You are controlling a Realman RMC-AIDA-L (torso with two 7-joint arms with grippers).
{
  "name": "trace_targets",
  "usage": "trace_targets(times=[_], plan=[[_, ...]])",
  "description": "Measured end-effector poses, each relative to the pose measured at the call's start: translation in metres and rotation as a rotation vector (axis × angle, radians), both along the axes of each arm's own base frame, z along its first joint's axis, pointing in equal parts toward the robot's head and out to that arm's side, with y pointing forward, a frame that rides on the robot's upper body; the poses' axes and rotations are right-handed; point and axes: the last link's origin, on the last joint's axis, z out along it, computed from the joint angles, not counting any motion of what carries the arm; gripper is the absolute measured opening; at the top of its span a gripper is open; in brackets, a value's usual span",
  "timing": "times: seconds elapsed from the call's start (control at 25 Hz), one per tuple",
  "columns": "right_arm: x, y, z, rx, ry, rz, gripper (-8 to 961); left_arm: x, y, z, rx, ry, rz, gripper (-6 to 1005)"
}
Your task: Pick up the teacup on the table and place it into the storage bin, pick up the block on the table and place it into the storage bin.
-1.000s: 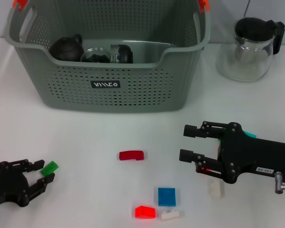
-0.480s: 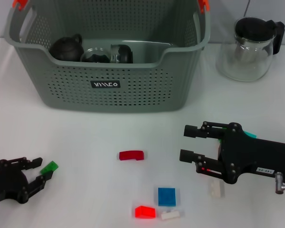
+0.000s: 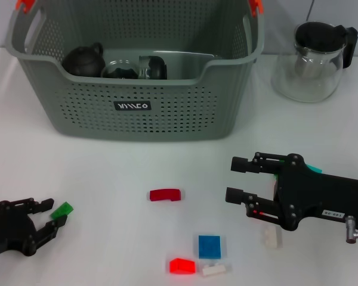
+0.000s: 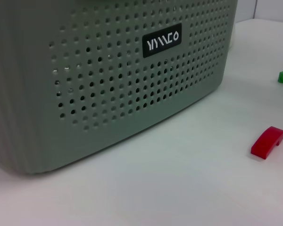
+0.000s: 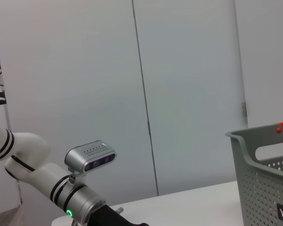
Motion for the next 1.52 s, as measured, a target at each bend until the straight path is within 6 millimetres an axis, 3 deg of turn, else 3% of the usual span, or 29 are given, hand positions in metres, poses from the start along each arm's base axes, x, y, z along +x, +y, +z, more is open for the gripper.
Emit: trace_targets(times=[0.52,0.72,1.0,1.24,1.28,1.36,1.52], plan=[[0.001,0.000,0.001,0.002,-0.001,-0.002,565,-0.001,0.005,0.000,0.007,0.008,0.011,383],[0.002,-0.001,0.001,0.002,-0.001,-0.005,564,0.001,0.004,0.001,0.007,-0.003,0.004,185],[0.001,-0.001,0.001,0.002,0.001,-0.004,563,0.005,0.000,0.016,0.027,-0.055,-0.003,192],[0.001,-0.001,0.001,0.002,0.002,-0.004,564,0.021,-0.002,0.041,0.044,-0.186,-0.046,199],[0.001,-0.001,0.001,0.003,0.002,-0.004,564,0.034,-0.001,0.056,0.038,-0.277,-0.091,200],[0.002,-0.001,0.001,0.004,0.003,-0.006,564,0.041,0.001,0.066,0.038,-0.334,-0.111,202],[0.002,-0.001,0.001,0.004,0.003,-0.006,564,0.065,0.023,0.095,0.031,-0.497,-0.123,206]])
